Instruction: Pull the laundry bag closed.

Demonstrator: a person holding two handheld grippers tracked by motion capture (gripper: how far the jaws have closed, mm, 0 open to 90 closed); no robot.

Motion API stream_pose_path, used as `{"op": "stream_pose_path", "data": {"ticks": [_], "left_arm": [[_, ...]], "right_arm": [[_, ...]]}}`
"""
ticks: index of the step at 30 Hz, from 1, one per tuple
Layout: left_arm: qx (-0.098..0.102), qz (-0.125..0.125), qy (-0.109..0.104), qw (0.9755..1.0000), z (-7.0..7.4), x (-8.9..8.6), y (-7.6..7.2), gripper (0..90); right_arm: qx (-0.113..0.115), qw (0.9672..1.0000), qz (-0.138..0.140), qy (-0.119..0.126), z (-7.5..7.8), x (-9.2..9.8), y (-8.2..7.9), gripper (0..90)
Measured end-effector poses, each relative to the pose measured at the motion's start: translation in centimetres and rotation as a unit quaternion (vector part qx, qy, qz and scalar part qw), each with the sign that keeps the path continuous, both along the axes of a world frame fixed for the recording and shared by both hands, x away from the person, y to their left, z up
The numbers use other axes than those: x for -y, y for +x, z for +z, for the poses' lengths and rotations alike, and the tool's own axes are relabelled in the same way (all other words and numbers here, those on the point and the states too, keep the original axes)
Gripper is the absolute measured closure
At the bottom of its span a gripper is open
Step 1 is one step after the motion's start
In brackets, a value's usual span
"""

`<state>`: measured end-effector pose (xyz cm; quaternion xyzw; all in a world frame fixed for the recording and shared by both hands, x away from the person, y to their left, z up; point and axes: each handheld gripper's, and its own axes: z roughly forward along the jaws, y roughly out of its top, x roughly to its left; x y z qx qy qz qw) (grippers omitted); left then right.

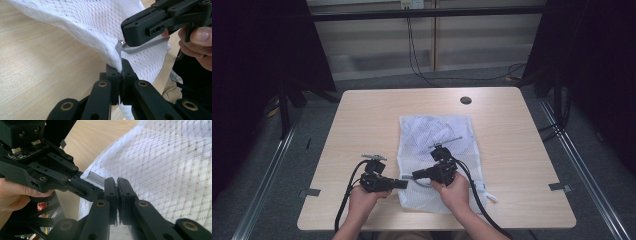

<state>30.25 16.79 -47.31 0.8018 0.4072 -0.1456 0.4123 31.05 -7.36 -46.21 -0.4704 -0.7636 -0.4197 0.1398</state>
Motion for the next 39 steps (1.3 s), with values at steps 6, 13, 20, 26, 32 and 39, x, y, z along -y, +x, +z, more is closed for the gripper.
{"op": "stream_pose_path", "data": {"ticks": [6,13,20,26,32,39], "left_arm": [[0.001,-0.003,0.007,1.0,0.0,0.0,0.0,88.3],[-0.003,0.001,0.0,1.0,0.0,0.0,0.0,88.3],[-0.003,0.0,0.002,1.0,-0.1,0.0,0.0,88.3],[-0.007,0.002,-0.001,1.0,-0.1,0.1,0.0,88.3],[-0.006,0.0,-0.001,1.0,-0.1,0.0,0.1,88.3],[-0.009,0.008,-0.005,0.9999,-0.1,-0.1,0.0,88.3]], "right_arm": [[-0.002,1.0,0.003,0.0,-0.1,0.1,0.0,87.2],[-0.015,0.9999,-0.003,0.005,-0.4,0.7,0.2,87.2],[-0.013,0.9999,0.001,-0.005,-0.4,1.0,0.1,87.2],[-0.013,0.9999,-0.001,-0.003,-0.4,1.3,0.0,87.2],[-0.015,0.9999,-0.001,-0.005,-0.4,1.5,0.0,87.2],[-0.015,0.9998,-0.005,-0.009,-0.5,2.2,0.0,87.2]]}}
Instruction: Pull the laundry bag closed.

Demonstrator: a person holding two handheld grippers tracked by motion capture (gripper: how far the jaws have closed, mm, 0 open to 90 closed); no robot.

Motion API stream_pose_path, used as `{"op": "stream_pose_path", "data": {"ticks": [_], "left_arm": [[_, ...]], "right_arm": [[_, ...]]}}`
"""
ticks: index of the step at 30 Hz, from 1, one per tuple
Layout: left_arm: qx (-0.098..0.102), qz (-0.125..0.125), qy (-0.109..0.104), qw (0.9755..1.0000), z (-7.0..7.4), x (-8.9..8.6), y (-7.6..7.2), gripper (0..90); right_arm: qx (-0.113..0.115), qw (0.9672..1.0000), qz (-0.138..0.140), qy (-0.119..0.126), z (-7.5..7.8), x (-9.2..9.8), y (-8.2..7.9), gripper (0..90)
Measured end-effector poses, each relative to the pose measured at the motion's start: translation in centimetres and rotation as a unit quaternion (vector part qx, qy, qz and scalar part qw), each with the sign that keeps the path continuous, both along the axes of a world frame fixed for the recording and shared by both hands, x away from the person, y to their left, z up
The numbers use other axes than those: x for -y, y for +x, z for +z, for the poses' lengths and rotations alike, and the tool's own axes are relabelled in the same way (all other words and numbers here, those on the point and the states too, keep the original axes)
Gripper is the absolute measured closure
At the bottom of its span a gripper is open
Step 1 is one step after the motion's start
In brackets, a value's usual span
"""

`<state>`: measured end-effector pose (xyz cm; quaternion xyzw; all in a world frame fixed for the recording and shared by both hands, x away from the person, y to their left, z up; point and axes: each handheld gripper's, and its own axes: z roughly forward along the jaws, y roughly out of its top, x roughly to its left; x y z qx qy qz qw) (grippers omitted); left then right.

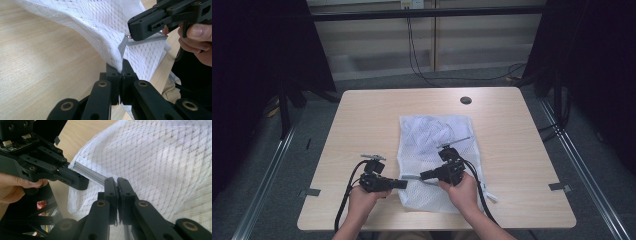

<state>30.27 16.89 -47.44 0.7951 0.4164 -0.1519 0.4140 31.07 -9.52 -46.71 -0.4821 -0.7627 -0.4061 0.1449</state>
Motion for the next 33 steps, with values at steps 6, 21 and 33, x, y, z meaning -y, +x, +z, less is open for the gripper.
{"op": "stream_pose_path", "data": {"ticks": [6,21,33], "left_arm": [[-0.002,-0.003,-0.002,1.0,0.0,0.0,0.0,88.3],[0.0,-0.009,0.002,1.0,0.0,0.0,0.0,88.4],[-0.004,-0.005,-0.001,1.0,0.1,-0.2,0.0,88.3]], "right_arm": [[0.0,1.0,-0.001,-0.003,-0.1,0.3,0.0,87.2],[-0.004,1.0,-0.001,-0.002,-0.2,0.5,-0.1,87.2],[-0.009,0.9999,-0.008,-0.001,-0.3,1.4,0.0,87.3]]}}
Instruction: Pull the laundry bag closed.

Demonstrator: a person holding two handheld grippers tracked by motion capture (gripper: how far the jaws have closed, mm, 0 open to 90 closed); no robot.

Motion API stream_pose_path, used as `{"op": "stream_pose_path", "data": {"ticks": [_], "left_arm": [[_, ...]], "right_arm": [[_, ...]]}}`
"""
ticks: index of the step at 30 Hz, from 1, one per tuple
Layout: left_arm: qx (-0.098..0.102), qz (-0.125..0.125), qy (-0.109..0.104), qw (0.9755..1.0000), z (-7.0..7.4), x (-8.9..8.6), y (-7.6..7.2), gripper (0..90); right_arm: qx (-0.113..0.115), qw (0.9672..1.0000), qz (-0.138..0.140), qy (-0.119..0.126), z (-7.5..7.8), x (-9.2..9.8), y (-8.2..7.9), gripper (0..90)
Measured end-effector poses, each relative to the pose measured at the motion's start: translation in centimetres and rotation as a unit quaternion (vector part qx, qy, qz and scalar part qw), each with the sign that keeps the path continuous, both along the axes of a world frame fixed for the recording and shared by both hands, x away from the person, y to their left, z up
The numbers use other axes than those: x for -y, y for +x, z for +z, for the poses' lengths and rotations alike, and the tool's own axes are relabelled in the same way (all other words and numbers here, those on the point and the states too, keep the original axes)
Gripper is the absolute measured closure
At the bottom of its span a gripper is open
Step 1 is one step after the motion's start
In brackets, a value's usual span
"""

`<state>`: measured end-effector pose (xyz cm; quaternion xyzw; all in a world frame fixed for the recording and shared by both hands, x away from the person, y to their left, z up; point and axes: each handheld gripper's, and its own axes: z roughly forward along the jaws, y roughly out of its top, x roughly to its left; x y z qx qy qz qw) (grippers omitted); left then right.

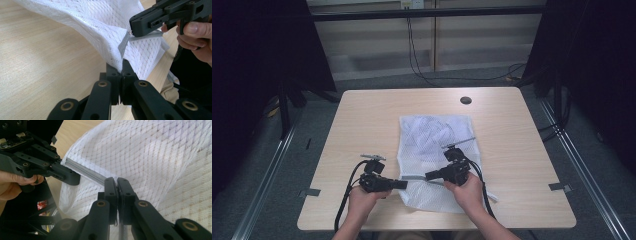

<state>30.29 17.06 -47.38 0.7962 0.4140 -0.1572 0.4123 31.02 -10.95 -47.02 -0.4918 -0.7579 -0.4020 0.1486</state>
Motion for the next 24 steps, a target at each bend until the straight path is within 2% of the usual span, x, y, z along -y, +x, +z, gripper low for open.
{"op": "stream_pose_path", "data": {"ticks": [3,8,16,17,18,22,24], "left_arm": [[-0.005,0.001,-0.001,1.0,0.02,0.02,-0.05,88.3],[0.002,0.002,0.002,1.0,0.0,-0.08,-0.02,88.3],[-0.003,-0.001,0.0,1.0,-0.03,-0.1,0.01,88.3],[-0.008,0.001,-0.001,1.0,0.0,-0.06,-0.04,88.3],[-0.005,-0.001,0.003,1.0,-0.04,-0.07,-0.02,88.3],[-0.009,0.002,-0.001,1.0,-0.02,-0.25,0.01,88.3],[-0.005,-0.001,-0.001,1.0,-0.06,-0.43,0.09,88.3]], "right_arm": [[-0.001,1.0,0.001,0.003,-0.04,0.06,-0.05,87.3],[-0.002,1.0,-0.001,0.002,-0.12,0.16,-0.14,87.3],[-0.002,1.0,0.001,0.001,-0.19,0.39,-0.24,87.3],[0.0,1.0,0.0,0.001,-0.18,0.41,-0.24,87.3],[-0.001,1.0,-0.002,0.001,-0.15,0.43,-0.26,87.3],[-0.001,1.0,-0.002,-0.006,-0.14,0.48,-0.25,87.3],[-0.003,1.0,-0.005,-0.005,-0.24,0.83,-0.23,87.3]]}}
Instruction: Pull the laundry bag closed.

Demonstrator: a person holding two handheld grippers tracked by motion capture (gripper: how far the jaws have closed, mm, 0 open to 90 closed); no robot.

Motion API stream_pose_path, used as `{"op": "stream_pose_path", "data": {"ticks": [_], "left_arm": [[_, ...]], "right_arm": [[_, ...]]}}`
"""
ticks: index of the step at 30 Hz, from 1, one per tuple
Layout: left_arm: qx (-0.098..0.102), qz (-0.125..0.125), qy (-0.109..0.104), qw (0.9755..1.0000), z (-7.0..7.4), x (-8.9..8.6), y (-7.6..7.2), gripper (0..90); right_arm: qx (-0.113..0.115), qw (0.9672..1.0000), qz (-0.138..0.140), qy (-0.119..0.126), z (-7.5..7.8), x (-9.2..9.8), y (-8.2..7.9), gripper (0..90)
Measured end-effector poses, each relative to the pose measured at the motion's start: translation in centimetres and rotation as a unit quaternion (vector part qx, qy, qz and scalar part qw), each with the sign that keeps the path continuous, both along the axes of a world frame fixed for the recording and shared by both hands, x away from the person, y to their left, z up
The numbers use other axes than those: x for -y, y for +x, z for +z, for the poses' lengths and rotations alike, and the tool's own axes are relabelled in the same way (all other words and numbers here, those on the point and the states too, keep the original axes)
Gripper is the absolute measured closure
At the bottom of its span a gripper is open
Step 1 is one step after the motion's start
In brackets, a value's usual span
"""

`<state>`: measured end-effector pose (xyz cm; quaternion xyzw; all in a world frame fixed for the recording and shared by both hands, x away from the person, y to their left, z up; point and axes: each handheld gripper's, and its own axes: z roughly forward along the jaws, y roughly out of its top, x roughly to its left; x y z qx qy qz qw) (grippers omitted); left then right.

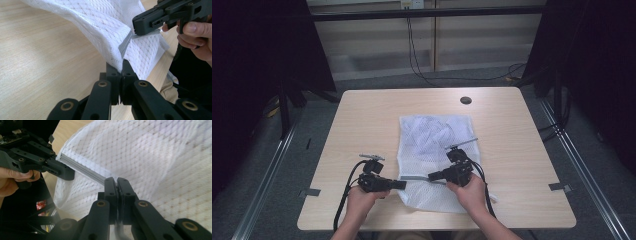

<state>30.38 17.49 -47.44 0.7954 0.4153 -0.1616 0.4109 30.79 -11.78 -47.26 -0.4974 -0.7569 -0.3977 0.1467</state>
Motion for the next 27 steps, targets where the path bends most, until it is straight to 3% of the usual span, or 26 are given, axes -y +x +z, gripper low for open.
{"op": "stream_pose_path", "data": {"ticks": [10,27], "left_arm": [[-0.01,0.002,-0.005,0.9999,0.04,0.08,-0.06,88.3],[-0.006,0.002,-0.003,1.0,0.07,-0.14,0.02,88.3]], "right_arm": [[-0.004,1.0,-0.003,0.001,0.03,0.53,-0.09,87.3],[-0.002,1.0,-0.002,-0.004,0.02,0.94,-0.13,87.3]]}}
